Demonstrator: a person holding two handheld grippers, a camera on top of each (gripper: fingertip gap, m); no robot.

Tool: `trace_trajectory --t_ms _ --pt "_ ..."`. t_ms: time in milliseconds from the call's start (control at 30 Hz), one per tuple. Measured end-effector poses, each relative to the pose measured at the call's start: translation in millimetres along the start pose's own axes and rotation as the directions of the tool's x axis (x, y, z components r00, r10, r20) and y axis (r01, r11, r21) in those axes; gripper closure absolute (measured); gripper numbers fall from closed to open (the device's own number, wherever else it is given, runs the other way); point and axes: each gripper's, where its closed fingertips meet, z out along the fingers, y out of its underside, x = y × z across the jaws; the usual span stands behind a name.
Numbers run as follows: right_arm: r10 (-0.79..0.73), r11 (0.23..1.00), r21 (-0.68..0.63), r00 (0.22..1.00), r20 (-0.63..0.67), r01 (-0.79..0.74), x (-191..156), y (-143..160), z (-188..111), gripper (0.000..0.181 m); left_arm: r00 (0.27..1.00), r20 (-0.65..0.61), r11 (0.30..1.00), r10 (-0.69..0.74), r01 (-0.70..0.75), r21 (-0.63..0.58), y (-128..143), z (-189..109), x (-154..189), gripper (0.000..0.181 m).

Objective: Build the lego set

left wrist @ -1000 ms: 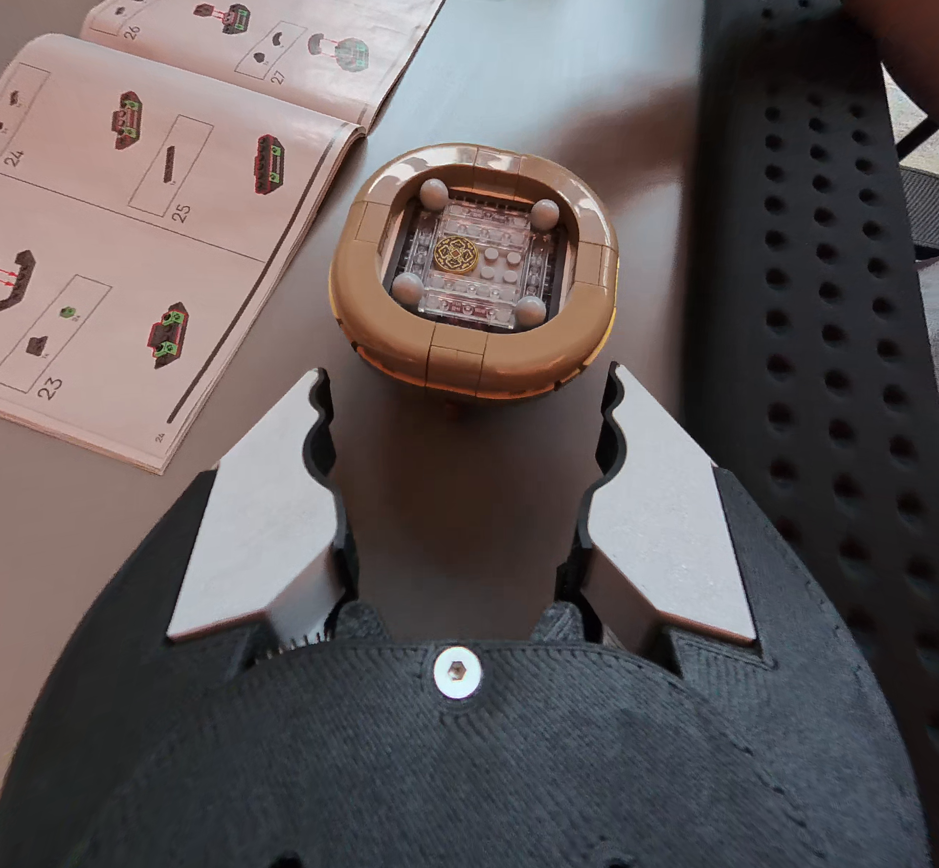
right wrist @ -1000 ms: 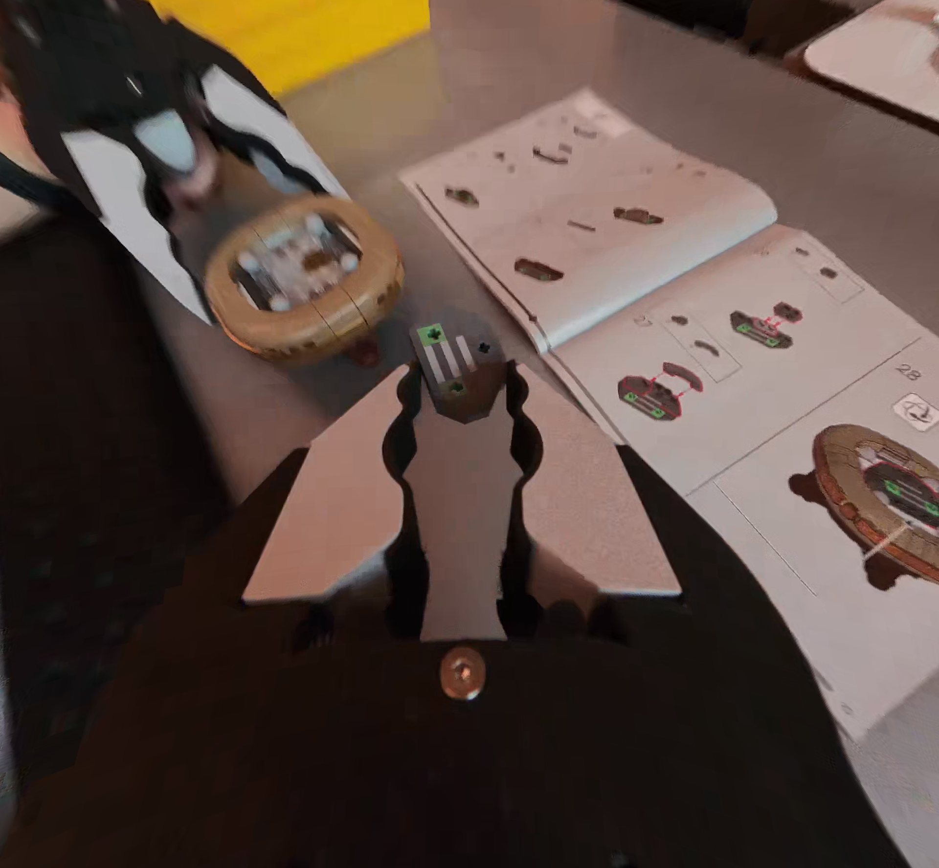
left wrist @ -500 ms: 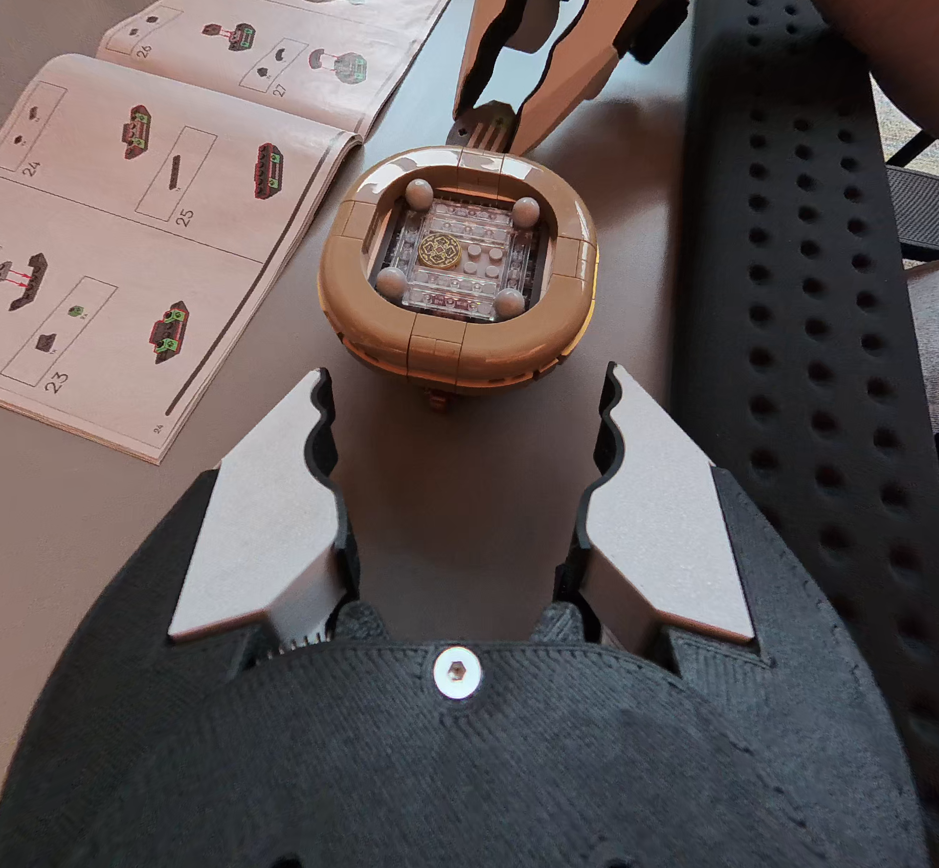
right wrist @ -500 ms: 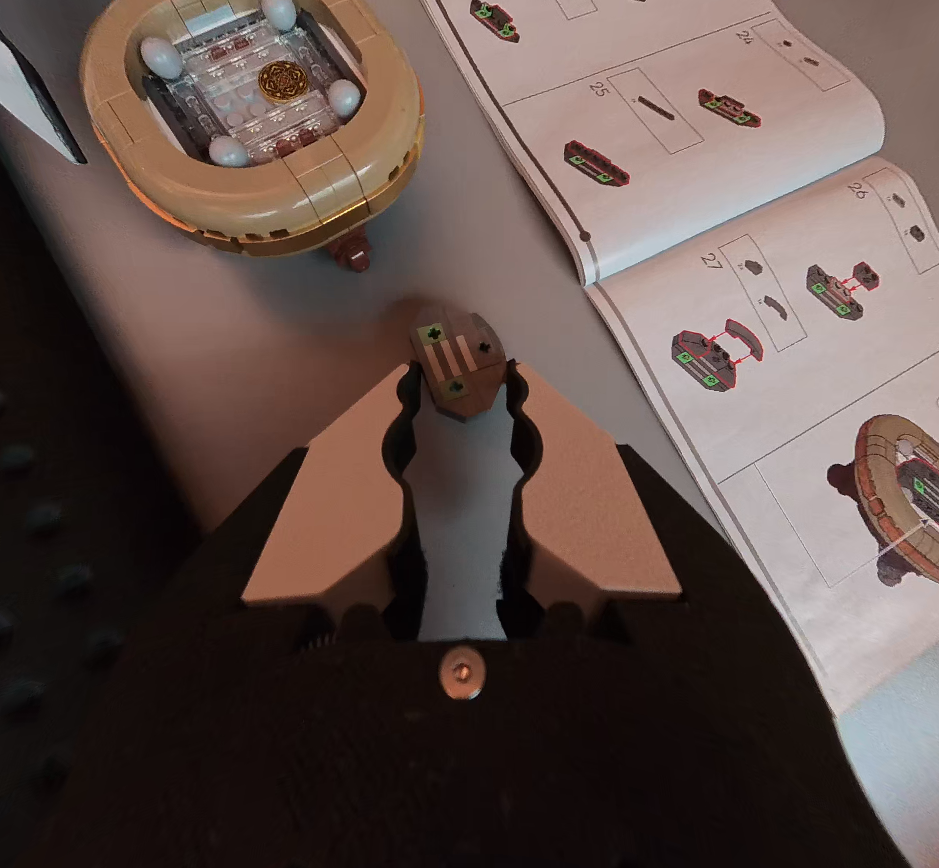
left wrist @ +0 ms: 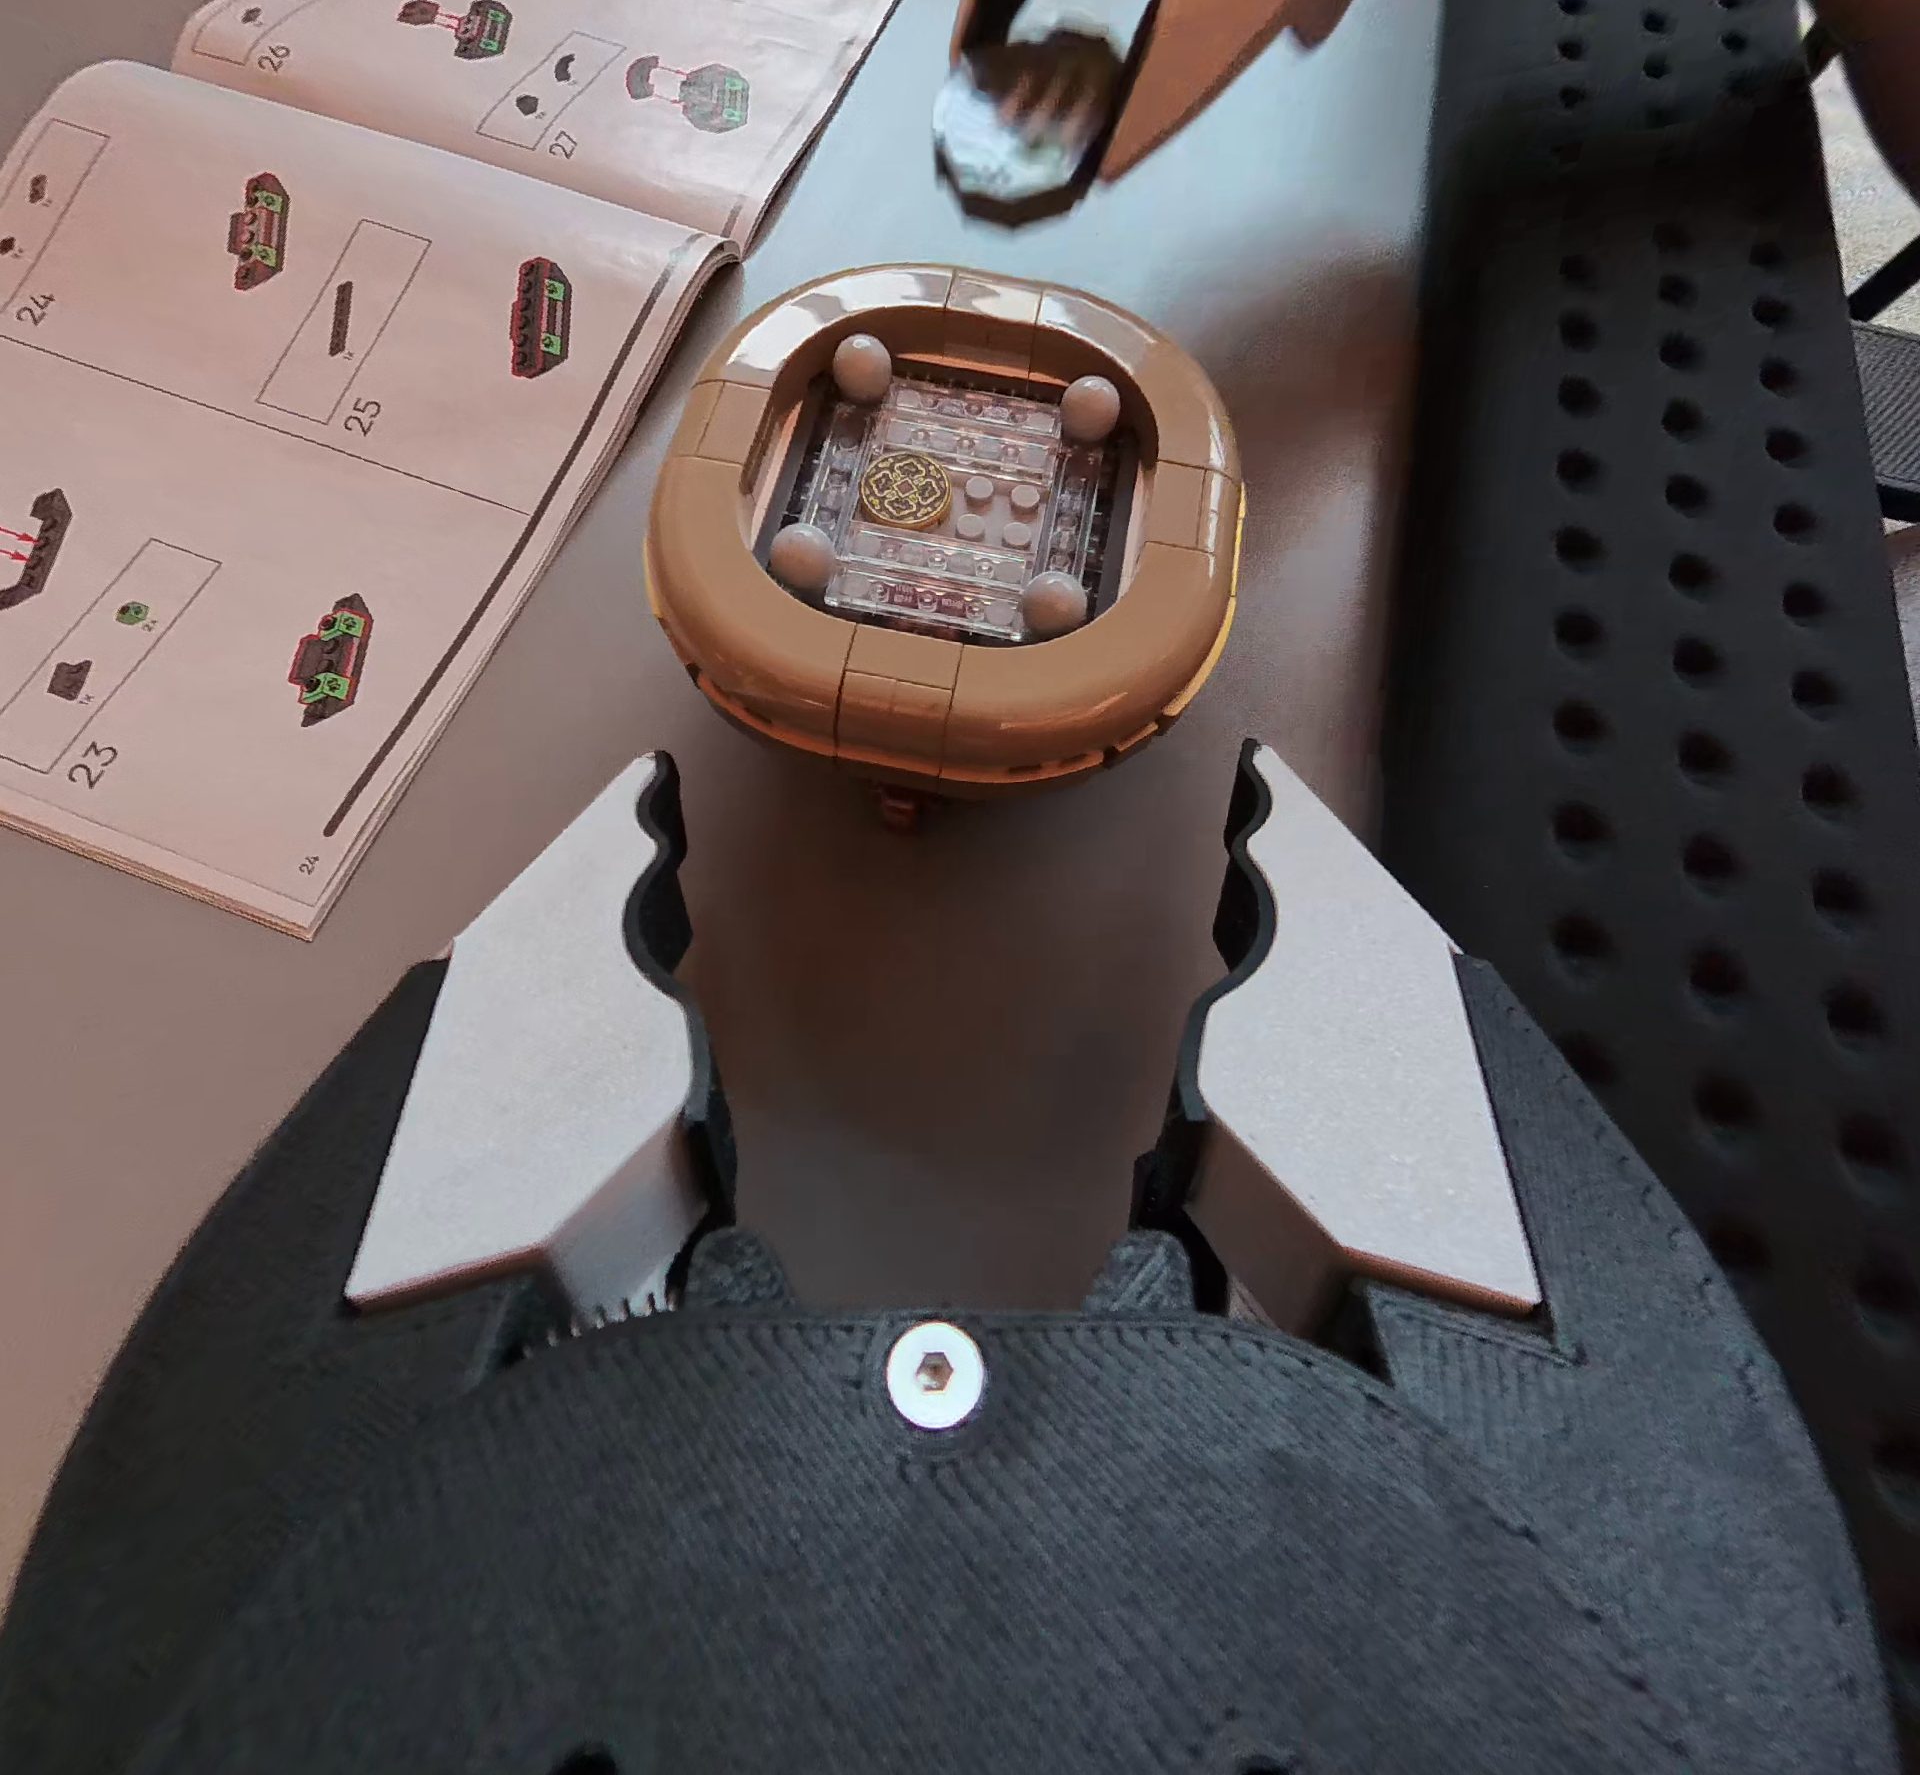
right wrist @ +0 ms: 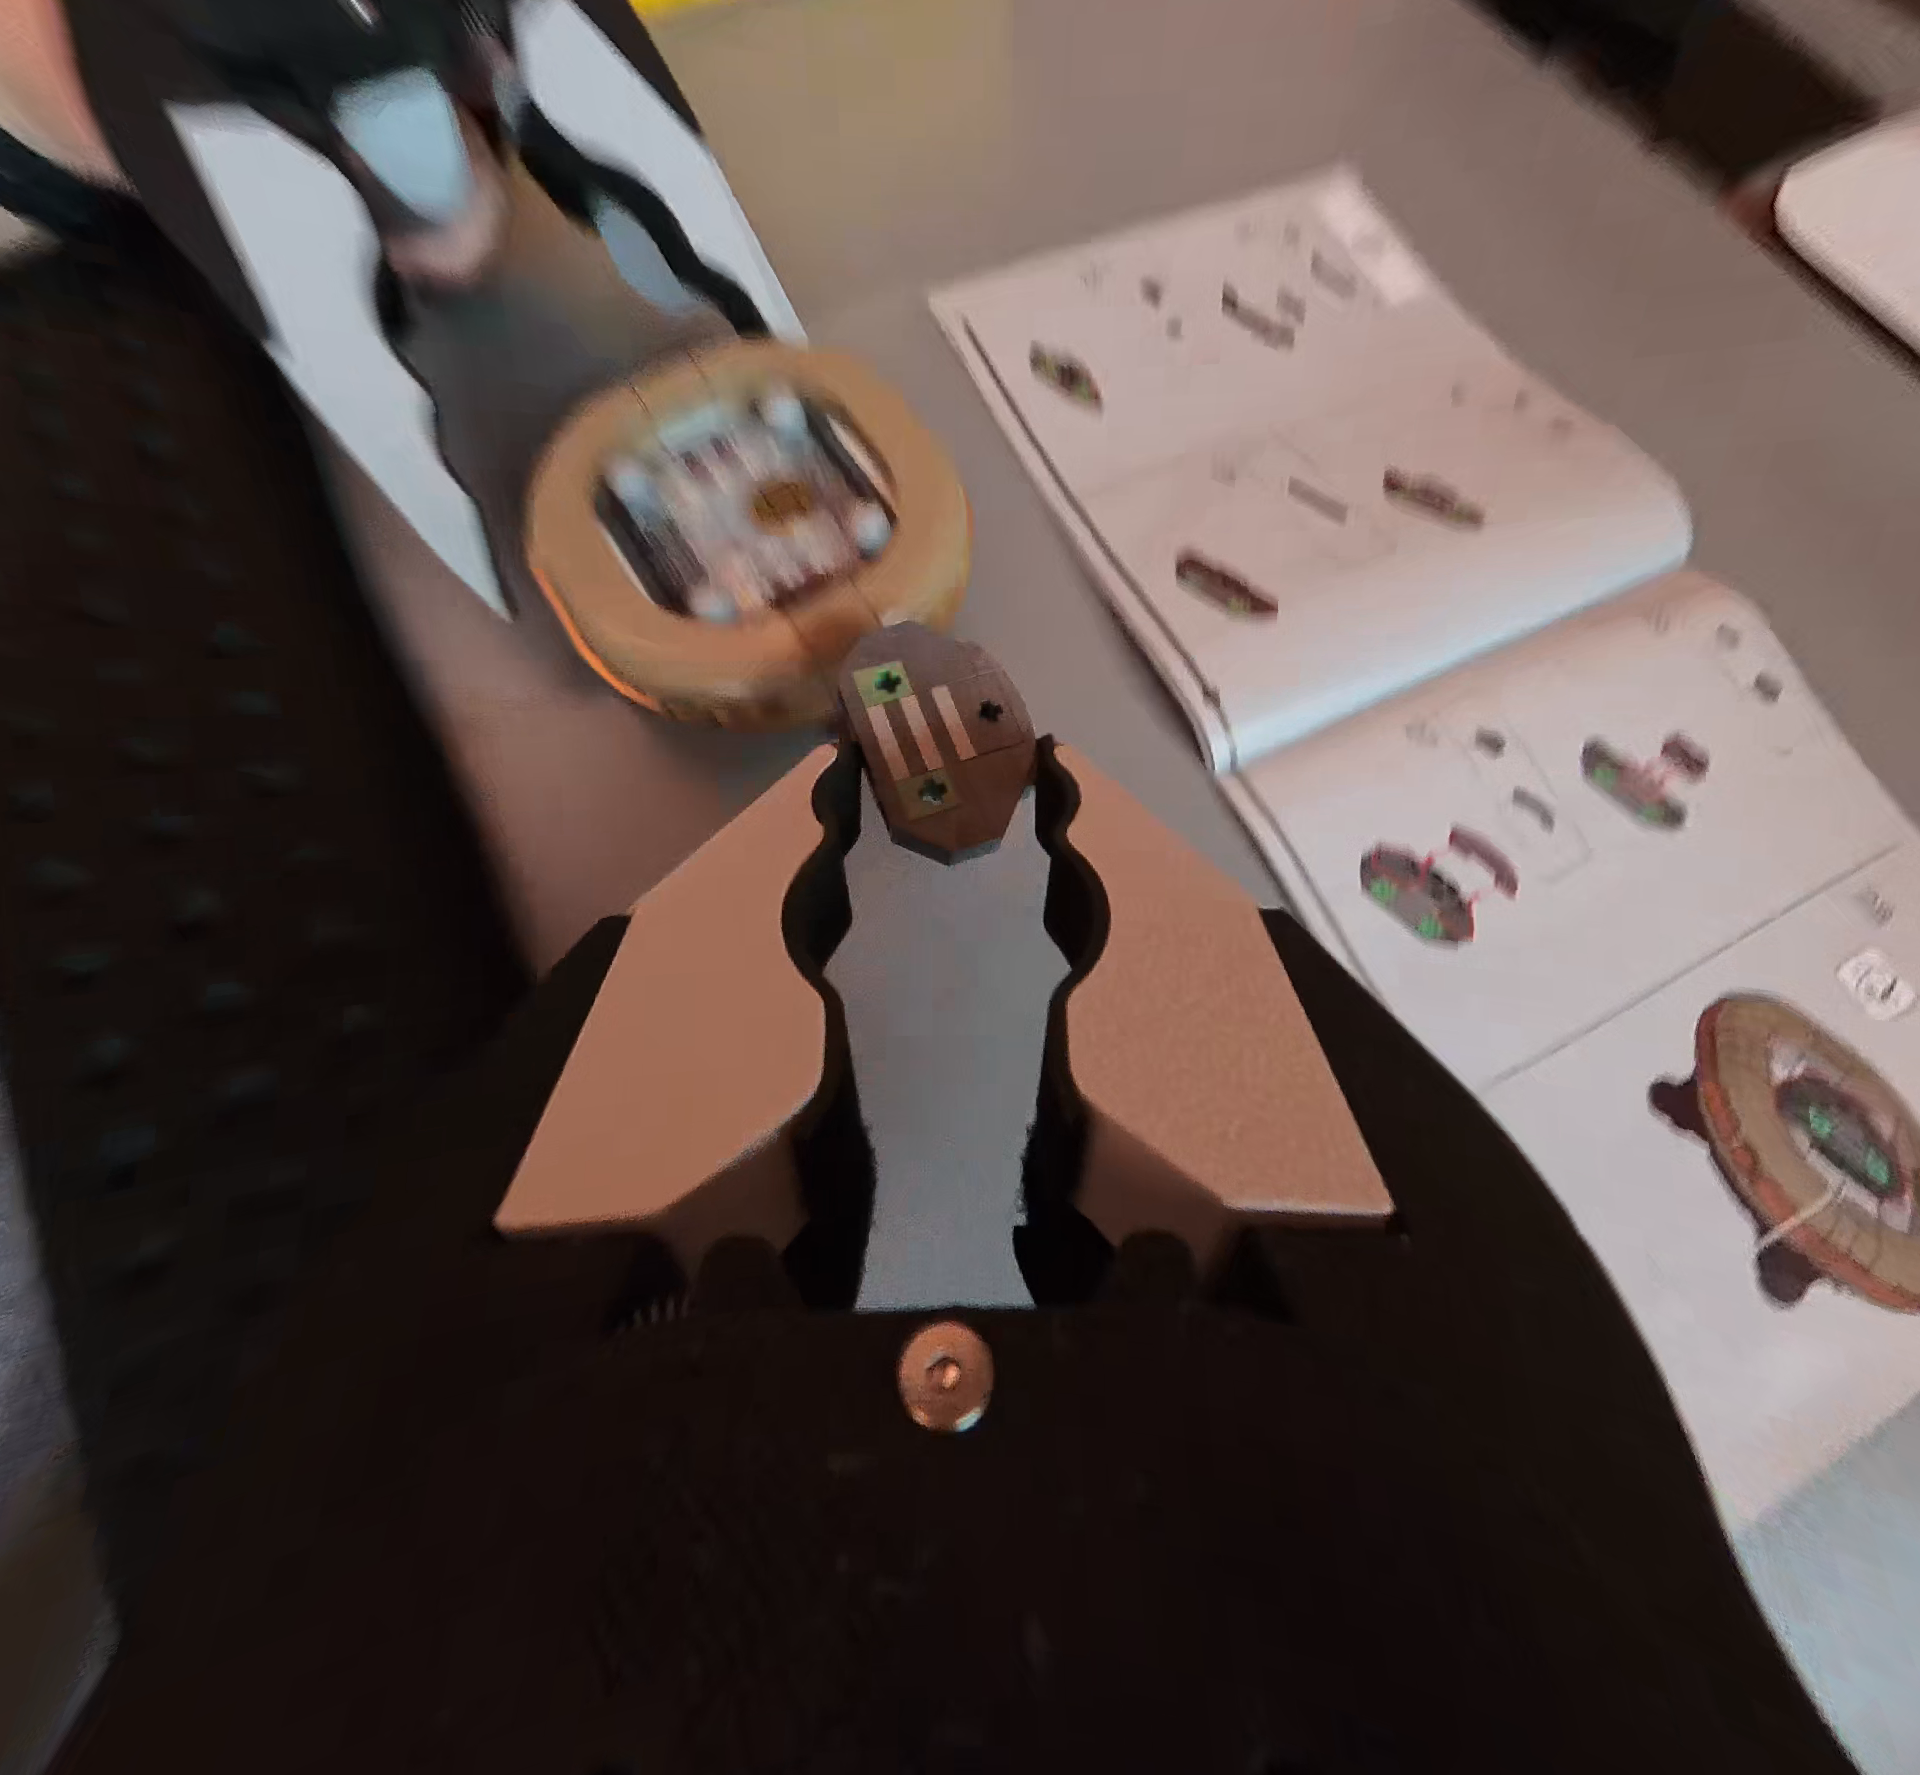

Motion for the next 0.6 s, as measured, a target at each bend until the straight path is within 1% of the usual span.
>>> trace_trajectory --t_ms 67,133,200,233,300,333,500,600 --pt "-0.029 0.998 0.062 0.999 0.027 0.027 -11.5 -30.5 -6.4 0.149 1.000 -0.003 1.000 -0.004 0.004 -0.005 0.9 0.8 -0.2 0.078" --pt "-0.065 0.996 0.060 0.996 0.063 0.062 -23.7 -47.3 0.8 0.149 1.000 -0.002 1.000 -0.001 0.001 -0.009 1.6 1.3 0.1 0.078" --pt "-0.120 0.993 0.017 0.988 0.102 0.119 -33.5 -48.2 17.6 0.149 1.000 0.001 1.000 0.002 -0.002 -0.012 1.7 1.3 0.1 0.078" --pt "-0.138 0.990 -0.008 0.985 0.101 0.140 -33.6 -45.1 27.0 0.149 1.000 0.002 1.000 0.002 -0.002 -0.011 1.6 1.2 0.1 0.078" --pt "-0.144 0.988 -0.042 0.982 0.125 0.150 -37.0 -38.7 42.1 0.149 1.000 0.004 1.000 0.002 -0.002 -0.007 1.0 0.6 -0.1 0.078" --pt "-0.141 0.988 -0.037 0.979 0.147 0.148 -40.8 -38.6 45.9 0.148 1.000 0.005 1.000 0.001 -0.001 -0.004 0.5 0.3 -0.4 0.078" --pt "-0.121 0.992 -0.013 0.976 0.181 0.125 -44.2 -42.7 51.0 0.149 1.000 -0.005 1.000 -0.006 0.006 -0.004 1.1 0.9 -0.5 0.078" --pt "-0.127 0.990 -0.032 0.973 0.194 0.135 -44.2 -38.9 54.1 0.149 1.000 -0.006 1.000 0.000 0.000 -0.010 1.8 1.5 0.1 0.078"
